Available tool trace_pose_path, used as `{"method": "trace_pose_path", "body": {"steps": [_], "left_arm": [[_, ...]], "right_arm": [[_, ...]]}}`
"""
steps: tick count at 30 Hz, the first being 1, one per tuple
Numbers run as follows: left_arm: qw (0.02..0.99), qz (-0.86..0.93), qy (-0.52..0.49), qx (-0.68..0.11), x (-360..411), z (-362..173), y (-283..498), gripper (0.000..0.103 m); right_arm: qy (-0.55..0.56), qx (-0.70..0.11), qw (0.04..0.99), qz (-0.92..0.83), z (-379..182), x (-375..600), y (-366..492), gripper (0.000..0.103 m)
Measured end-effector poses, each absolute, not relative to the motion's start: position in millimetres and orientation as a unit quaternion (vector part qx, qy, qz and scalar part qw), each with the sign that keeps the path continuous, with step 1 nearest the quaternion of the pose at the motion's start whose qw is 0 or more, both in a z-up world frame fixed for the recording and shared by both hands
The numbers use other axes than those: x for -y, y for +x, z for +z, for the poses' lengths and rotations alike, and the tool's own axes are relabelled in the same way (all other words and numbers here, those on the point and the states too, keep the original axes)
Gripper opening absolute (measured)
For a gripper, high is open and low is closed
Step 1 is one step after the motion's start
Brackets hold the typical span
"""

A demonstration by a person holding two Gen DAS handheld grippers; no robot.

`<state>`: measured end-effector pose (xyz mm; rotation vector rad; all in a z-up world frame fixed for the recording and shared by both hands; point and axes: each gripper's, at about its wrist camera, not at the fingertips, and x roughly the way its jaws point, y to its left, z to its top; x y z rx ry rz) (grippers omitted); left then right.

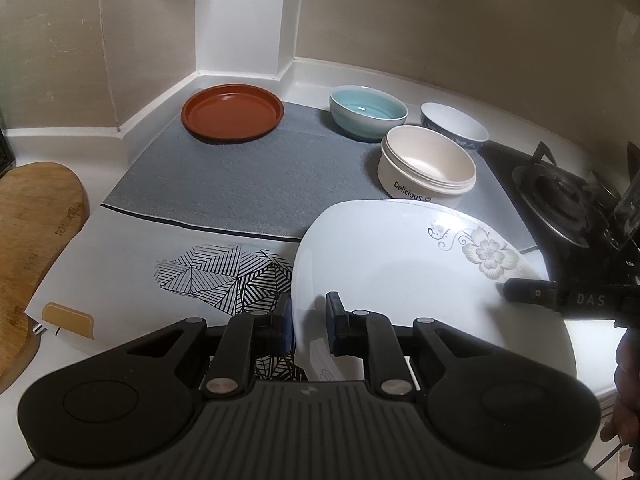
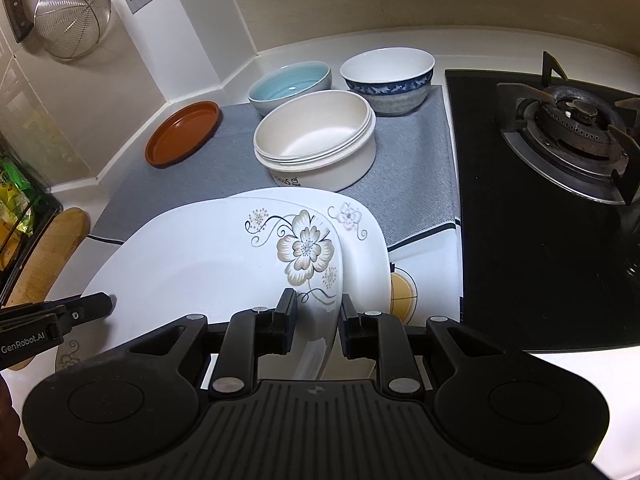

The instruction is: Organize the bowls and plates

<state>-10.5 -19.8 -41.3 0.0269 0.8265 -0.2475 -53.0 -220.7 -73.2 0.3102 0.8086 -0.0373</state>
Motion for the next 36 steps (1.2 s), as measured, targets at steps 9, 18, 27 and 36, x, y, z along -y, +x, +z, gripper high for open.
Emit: {"method": "trace_pose_path", "body": {"steps": [9, 18, 27, 36], "left_arm": [[0.907, -0.118, 0.014, -0.405, 22, -43, -10, 0.018], [0.905, -0.118, 0.015, -0.409, 23, -44, -10, 0.018], [0.904, -0.119, 0.017, -0.410, 25, -45, -10, 0.018], [0.903, -0.121, 0.018, -0.413, 27, -46, -9, 0.018]], "right_arm": [[0.151, -0.399, 0.904, -0.019, -77, 221, -48, 0.023], [0.153, -0.403, 0.902, -0.021, -81, 221, -46, 0.023], [0.156, -0.405, 0.901, -0.025, -84, 220, -45, 0.024], [0.157, -0.403, 0.901, -0.028, -85, 222, -45, 0.024]]}}
